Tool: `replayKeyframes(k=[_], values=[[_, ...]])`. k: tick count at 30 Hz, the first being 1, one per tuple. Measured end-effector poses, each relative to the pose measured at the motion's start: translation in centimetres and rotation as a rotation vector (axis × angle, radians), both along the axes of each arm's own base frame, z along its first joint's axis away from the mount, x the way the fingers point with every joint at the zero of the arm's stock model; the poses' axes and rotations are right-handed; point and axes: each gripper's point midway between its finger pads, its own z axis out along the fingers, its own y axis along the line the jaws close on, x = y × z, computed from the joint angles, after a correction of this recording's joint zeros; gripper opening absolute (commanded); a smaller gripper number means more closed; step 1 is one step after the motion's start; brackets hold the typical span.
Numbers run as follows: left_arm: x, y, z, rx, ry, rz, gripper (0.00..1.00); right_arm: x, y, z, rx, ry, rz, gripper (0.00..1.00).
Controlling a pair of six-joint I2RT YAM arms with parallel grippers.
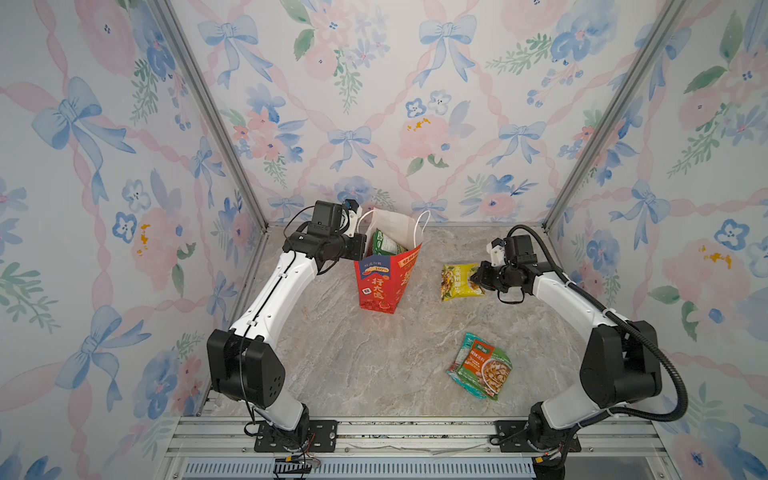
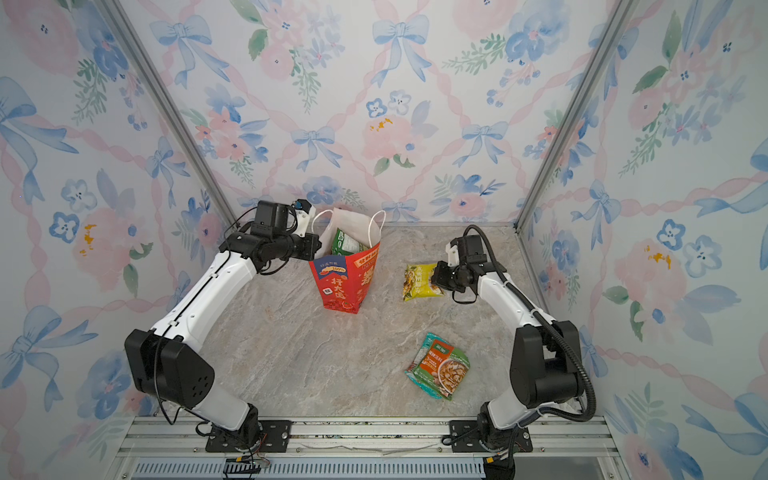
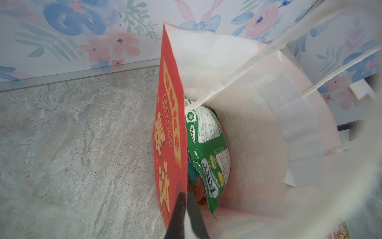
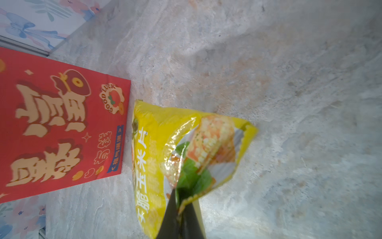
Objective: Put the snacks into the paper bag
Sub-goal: 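Lift the yellow corn chip bag and carry it toward the paper bag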
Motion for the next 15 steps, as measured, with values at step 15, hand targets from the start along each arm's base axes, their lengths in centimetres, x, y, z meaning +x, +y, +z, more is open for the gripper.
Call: replayKeyframes(k=[15], values=[[0.0, 0.0, 0.0, 0.0, 0.0, 0.0, 0.0, 0.8, 2.9, 24.2, 0.072, -0.472, 0.057, 0.02]])
